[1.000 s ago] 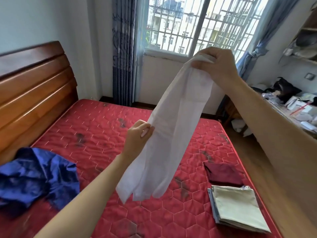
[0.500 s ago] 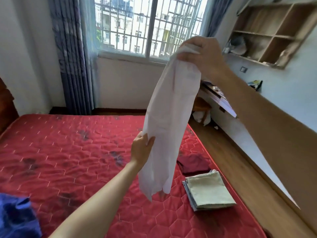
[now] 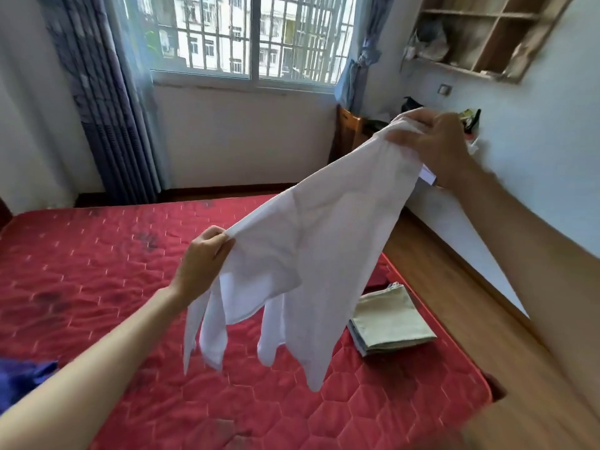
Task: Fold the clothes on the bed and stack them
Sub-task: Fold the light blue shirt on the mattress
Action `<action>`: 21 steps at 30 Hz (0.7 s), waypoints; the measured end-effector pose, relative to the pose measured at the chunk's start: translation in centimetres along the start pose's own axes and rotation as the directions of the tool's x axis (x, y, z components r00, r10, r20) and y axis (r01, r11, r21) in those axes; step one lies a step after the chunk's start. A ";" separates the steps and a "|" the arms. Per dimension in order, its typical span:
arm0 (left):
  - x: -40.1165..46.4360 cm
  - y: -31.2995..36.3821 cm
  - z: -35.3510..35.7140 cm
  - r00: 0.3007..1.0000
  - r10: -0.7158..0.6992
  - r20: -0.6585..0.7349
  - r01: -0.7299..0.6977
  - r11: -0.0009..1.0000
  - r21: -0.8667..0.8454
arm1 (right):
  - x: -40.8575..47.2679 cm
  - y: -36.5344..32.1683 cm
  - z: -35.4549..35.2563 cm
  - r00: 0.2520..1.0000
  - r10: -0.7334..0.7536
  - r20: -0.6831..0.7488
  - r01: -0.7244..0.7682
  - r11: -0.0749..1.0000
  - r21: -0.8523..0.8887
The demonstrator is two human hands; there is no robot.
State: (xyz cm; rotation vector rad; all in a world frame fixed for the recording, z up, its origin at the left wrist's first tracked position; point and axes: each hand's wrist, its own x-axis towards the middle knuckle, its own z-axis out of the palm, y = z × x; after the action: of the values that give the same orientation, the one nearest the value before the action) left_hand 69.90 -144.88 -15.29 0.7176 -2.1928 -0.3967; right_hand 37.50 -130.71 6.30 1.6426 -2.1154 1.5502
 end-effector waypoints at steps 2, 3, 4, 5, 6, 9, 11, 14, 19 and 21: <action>-0.6 0.9 -1.6 1.000 0.022 0.007 -0.022 1.000 0.018 | -0.6 0.7 -0.8 1.000 -0.001 -0.023 0.002 0.998 0.055; -1.2 1.4 -2.1 1.000 0.011 0.010 -0.011 1.000 0.027 | -1.0 1.2 -0.9 1.000 0.002 -0.018 -0.001 0.998 0.063; -2.1 2.1 -2.4 1.000 -0.020 0.012 0.019 0.999 0.039 | -1.7 1.6 -0.9 1.000 0.004 0.004 -0.004 0.998 0.055; -3.2 2.8 -2.4 0.998 -0.060 0.009 0.060 0.997 0.053 | -2.5 2.1 -0.7 1.000 -0.006 0.027 0.005 0.999 0.044; -4.5 3.6 -2.4 0.995 -0.099 -0.003 0.099 0.993 0.062 | -3.5 2.6 -0.6 0.999 -0.031 0.026 0.030 0.999 0.037; -8.3 6.5 -2.4 0.982 -0.166 -0.091 0.172 0.983 0.062 | -6.3 3.9 -1.0 0.995 -0.090 -0.050 0.093 0.994 0.060; -10.8 8.6 -2.7 0.974 -0.199 -0.113 0.206 0.977 0.055 | -7.7 4.5 -2.1 0.998 -0.067 0.009 0.066 0.993 0.102; -13.9 11.5 -3.3 0.951 -0.306 -0.038 0.306 0.952 -0.009 | -9.6 5.2 -4.3 0.991 -0.070 0.118 0.049 0.984 0.171; -16.1 15.9 -5.1 0.910 -0.413 0.046 0.415 0.895 -0.167 | -9.8 4.5 -7.4 0.980 -0.124 0.154 0.080 0.961 0.265; -15.9 16.7 -5.6 0.895 -0.441 0.066 0.445 0.869 -0.217 | -8.7 3.9 -7.4 0.977 -0.137 0.163 0.087 0.956 0.281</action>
State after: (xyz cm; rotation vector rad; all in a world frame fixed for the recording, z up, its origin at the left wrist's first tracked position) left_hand 76.55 -122.29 -12.80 1.0919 -1.9374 -0.8749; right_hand 34.66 -119.59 2.46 2.0260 -1.9124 1.7838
